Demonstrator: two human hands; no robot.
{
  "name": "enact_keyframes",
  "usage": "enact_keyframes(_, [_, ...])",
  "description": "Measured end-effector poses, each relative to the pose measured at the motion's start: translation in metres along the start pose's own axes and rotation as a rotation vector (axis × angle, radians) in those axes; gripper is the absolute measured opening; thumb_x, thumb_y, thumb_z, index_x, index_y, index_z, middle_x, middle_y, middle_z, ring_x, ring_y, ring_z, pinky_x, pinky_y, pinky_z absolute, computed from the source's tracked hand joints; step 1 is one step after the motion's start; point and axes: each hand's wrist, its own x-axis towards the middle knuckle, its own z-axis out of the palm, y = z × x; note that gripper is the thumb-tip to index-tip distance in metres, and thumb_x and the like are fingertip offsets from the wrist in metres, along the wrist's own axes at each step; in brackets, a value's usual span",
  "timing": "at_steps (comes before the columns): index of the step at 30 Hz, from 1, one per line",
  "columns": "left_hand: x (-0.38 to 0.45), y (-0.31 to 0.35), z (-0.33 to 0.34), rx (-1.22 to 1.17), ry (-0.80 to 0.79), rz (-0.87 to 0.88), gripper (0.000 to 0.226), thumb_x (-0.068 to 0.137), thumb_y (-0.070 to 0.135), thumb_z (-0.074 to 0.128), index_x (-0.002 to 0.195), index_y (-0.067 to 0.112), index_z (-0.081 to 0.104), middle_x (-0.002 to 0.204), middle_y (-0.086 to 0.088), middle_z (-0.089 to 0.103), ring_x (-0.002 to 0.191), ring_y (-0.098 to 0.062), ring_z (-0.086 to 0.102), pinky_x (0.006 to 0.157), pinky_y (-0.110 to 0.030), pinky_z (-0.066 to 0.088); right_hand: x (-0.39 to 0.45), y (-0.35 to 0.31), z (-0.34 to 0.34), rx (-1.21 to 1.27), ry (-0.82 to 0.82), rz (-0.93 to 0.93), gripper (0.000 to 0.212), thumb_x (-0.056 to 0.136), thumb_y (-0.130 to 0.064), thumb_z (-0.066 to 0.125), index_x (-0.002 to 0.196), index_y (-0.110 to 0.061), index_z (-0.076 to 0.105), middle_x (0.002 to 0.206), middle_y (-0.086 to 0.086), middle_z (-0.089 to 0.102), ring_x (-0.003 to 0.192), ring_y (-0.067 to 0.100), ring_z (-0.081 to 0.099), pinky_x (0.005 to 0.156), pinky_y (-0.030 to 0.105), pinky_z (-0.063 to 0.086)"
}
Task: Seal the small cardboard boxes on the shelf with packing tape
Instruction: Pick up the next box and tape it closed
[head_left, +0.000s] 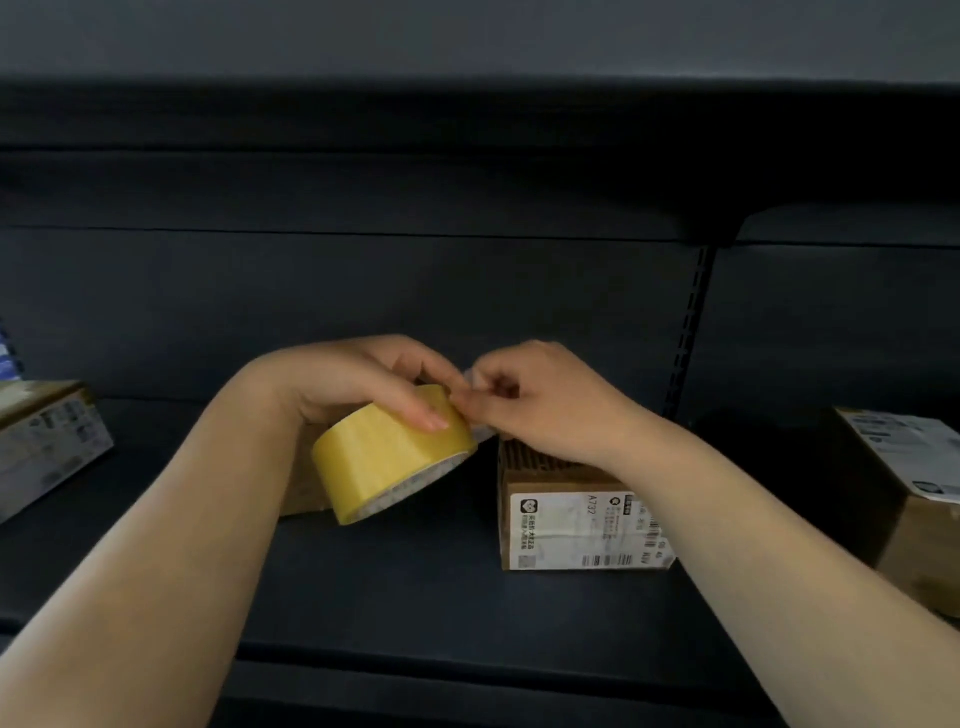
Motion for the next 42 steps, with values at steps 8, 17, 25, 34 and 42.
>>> enact_keyframes(8, [-0.009,-0.034,0.007,-0.329,0.209,0.149,0.081,0.042,0.045,0.088,0.115,0.023,0.063,0.108,-0.002,0.071,0.099,-0.019,0.066,0.083,-0.032,0.053,0.021,-0.007,-0.001,0.343,0.000,0.087,0.033,0.088,-0.015,0.057,0.055,-0.011,0.053,0.049,-0.002,0.050,0.045,0.008,0.048,0.053,0.028,0.044])
enact_keyframes(17, [-0.020,-0.067,0.021,-0.453,0.274,0.467,0.032,0.065,0.040,0.079,0.082,0.013,0.074,0.064,-0.006,0.072,0.064,-0.018,0.070,0.076,-0.033,0.057,0.031,-0.011,-0.005,0.575,0.187,0.234,0.045,0.091,-0.022,0.053,0.048,-0.013,0.046,0.041,-0.001,0.044,0.036,0.008,0.038,0.040,0.018,0.035])
enact_keyframes(25, [-0.026,-0.047,-0.016,-0.345,0.023,0.364,0.035,0.076,0.049,0.068,0.066,0.016,0.072,0.057,0.000,0.069,0.052,-0.013,0.066,0.057,-0.024,0.053,0.006,0.006,-0.025,0.602,0.164,0.230,0.039,0.091,-0.020,0.054,0.053,-0.013,0.048,0.038,-0.007,0.041,0.035,0.007,0.035,0.042,0.020,0.035])
enact_keyframes(34, [-0.035,-0.072,-0.033,-0.798,-0.123,0.263,0.037,0.090,0.014,0.059,0.089,-0.021,0.046,0.047,-0.013,0.061,0.037,-0.019,0.058,0.047,-0.026,0.053,-0.021,0.055,-0.064,0.832,0.487,0.373,0.037,0.091,-0.013,0.055,0.055,-0.014,0.046,0.040,-0.008,0.040,0.036,0.007,0.033,0.034,0.018,0.027])
enact_keyframes(42, [-0.018,-0.028,-0.034,-0.163,0.350,-0.151,0.053,0.052,0.061,0.079,0.045,0.015,0.054,0.032,-0.001,0.040,0.025,-0.011,0.036,0.032,-0.015,0.032,-0.052,0.091,-0.052,0.629,0.364,0.416,0.049,0.090,-0.022,0.057,0.042,-0.020,0.046,0.038,-0.004,0.041,0.033,0.010,0.033,0.035,0.016,0.032])
